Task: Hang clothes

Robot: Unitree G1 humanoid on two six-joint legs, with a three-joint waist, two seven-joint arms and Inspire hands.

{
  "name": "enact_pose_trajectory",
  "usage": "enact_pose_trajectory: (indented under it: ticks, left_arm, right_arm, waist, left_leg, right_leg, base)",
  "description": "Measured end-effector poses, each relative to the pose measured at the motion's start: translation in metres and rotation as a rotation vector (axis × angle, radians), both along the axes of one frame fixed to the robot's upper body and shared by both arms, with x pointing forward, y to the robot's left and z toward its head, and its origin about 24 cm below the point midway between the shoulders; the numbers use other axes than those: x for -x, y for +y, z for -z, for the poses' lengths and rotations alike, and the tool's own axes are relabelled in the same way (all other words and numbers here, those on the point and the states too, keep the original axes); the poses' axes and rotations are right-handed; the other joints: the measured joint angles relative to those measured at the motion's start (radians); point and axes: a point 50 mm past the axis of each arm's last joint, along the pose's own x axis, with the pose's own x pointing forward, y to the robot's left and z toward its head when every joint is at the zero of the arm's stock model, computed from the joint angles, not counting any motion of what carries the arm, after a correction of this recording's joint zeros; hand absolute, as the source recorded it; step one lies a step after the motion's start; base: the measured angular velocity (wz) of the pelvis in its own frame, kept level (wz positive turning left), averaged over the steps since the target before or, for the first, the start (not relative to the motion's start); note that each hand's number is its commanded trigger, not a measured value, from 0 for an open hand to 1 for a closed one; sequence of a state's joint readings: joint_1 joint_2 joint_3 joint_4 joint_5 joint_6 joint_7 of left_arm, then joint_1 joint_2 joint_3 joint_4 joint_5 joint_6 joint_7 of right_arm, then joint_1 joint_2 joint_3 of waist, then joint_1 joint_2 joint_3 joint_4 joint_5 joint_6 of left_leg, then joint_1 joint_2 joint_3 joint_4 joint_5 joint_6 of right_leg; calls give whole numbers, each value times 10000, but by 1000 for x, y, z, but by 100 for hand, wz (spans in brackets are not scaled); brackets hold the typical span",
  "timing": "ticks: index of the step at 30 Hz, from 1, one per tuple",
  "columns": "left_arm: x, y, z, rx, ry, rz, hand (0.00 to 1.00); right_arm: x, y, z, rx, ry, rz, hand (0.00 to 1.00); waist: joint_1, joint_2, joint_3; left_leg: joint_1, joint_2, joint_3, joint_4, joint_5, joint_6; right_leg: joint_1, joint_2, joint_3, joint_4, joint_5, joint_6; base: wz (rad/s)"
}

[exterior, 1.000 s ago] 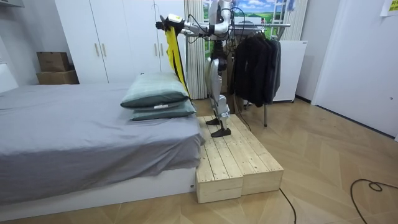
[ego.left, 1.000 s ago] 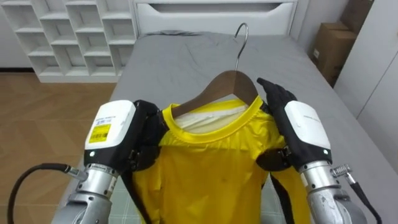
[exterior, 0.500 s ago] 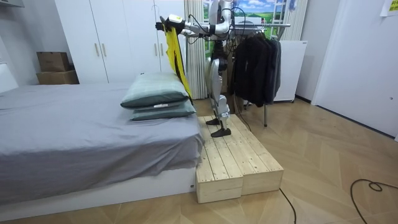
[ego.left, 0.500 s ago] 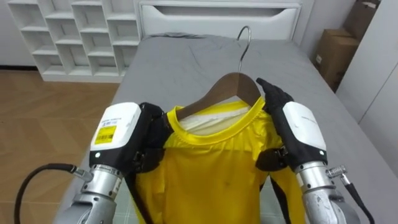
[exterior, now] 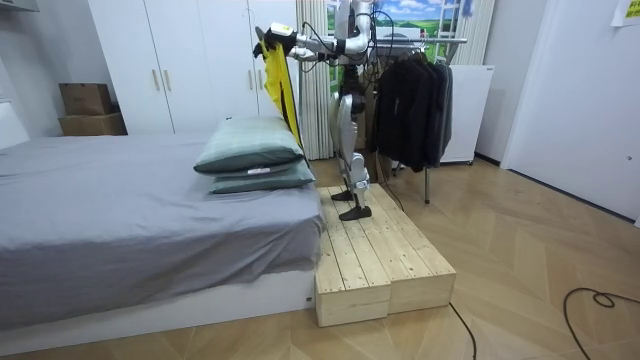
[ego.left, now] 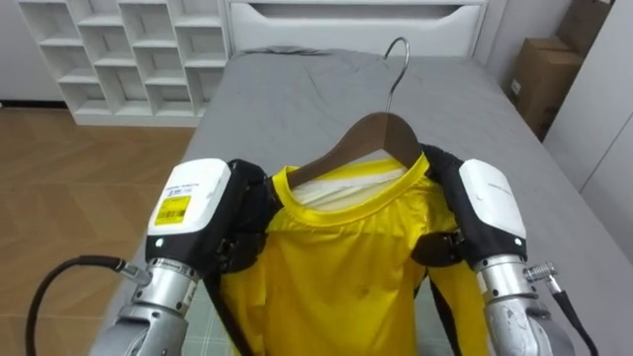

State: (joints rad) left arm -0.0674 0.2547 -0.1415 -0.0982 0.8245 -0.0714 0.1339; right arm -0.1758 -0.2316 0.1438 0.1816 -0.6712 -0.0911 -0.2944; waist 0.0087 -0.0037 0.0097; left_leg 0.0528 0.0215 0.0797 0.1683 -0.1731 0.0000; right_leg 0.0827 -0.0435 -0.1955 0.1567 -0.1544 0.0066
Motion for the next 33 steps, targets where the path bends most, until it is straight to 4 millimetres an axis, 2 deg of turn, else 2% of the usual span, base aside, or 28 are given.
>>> enact_pose_trajectory:
  ticks: [1, 6, 14, 29, 31, 32, 33]
  left_arm:
    - [0, 0, 0, 28, 0, 4, 100]
    - [0, -5, 1, 153, 25, 106, 100]
    - [0, -4, 0, 19, 99, 178, 100]
    - [0, 0, -1, -52, 104, 90, 100]
    - [0, -1, -1, -38, 108, 96, 60]
    - [0, -1, -1, -36, 108, 96, 0]
    - [0, -1, -1, -34, 108, 97, 0]
  right_arm:
    - [0, -2, 0, -41, -6, 78, 100]
    - [0, -4, -1, -464, -125, 318, 100]
    - [0, -11, 7, -119, 202, 434, 100]
    - [1, -10, 13, -284, 296, 215, 100]
    - [1, -10, 13, -287, 290, 205, 100]
    - [1, -10, 13, -287, 294, 207, 100]
    - [1, -10, 13, -286, 295, 207, 100]
  waist:
    - [0, 11, -1]
    - [1, 18, -5]
    - [-22, 10, -2]
    - [-134, 16, 1]
    - [-163, 22, 5]
    - [-189, 25, 6]
    - [-210, 26, 6]
  left_leg:
    - [-2, 0, 0, 0, 0, 0]
    - [7, 0, -4, 0, 0, 0]
    - [1, -3, -16, 2, 0, 0]
    - [87, -8, -32, 7, 0, 0]
    - [117, -7, -13, 1, 0, 0]
    - [119, -8, -9, 1, 0, 0]
    - [120, -8, -9, 1, 0, 0]
  right_leg:
    - [0, 1, 0, -3, 0, 0]
    - [5, 1, -2, -5, 0, 0]
    - [21, -4, -38, -23, 0, 0]
    - [145, -5, -86, -45, 0, 0]
    - [162, -5, -69, -46, 0, 0]
    - [162, -5, -59, -46, 0, 0]
    - [163, -5, -59, -45, 0, 0]
  base:
    - [0]
    - [0]
    - [0]
    - [1]
    - [0]
    - [0]
    - [0]
